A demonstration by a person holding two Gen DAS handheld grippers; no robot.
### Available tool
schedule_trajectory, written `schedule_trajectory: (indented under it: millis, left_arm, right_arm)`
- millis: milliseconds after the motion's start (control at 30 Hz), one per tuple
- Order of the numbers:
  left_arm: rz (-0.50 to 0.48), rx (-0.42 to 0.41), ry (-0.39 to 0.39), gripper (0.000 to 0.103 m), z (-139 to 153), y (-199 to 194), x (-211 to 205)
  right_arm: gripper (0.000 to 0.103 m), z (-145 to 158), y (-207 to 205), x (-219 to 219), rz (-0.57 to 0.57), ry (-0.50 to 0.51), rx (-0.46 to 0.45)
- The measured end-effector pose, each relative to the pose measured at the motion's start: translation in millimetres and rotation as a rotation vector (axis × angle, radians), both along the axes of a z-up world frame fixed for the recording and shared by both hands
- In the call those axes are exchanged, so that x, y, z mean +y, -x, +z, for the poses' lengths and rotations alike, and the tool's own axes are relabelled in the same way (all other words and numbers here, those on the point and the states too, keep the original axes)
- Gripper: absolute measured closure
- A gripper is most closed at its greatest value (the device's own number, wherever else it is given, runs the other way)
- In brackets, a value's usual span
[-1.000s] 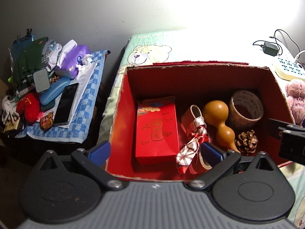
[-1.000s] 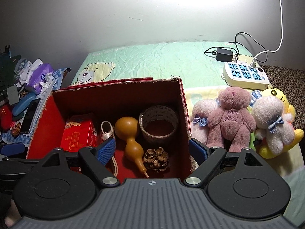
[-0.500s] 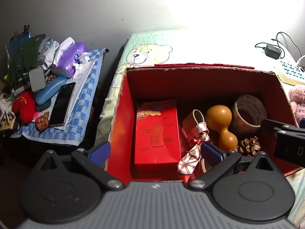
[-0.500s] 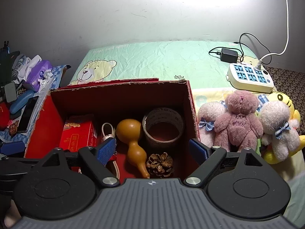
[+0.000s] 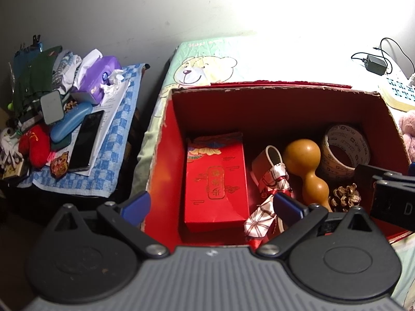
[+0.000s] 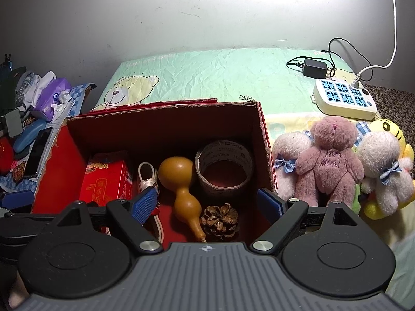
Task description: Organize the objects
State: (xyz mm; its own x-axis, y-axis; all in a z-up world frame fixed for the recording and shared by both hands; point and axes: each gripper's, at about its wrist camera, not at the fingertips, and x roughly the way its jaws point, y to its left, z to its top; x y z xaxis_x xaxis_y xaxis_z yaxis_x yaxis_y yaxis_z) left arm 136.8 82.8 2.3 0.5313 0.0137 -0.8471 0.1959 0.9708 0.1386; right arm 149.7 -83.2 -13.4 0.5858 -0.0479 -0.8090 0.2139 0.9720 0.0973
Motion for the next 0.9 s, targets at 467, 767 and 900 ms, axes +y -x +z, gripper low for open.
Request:
schedule_trajectory:
  millis: [467,767,900]
  left_arm:
    - [-0.013,0.007,0.008,0.002,-4.0,-2.4,-1.2]
    - [-0.011,0.009,0.013,0.002,-5.4,-2.7,-0.1]
    - [-0.009,0.011,0.018,0.002,-6.1,-2.8,0.6]
  right_arm:
    - [0.017,-2.3,2.3,-1.3,-0.006,-0.004,0.004]
    - [0.017,-2.1,2.5,-1.1,-0.005,-0.004,0.003]
    - [0.017,-1.6,3.1,-0.5,-0.004,-0.005,0.002]
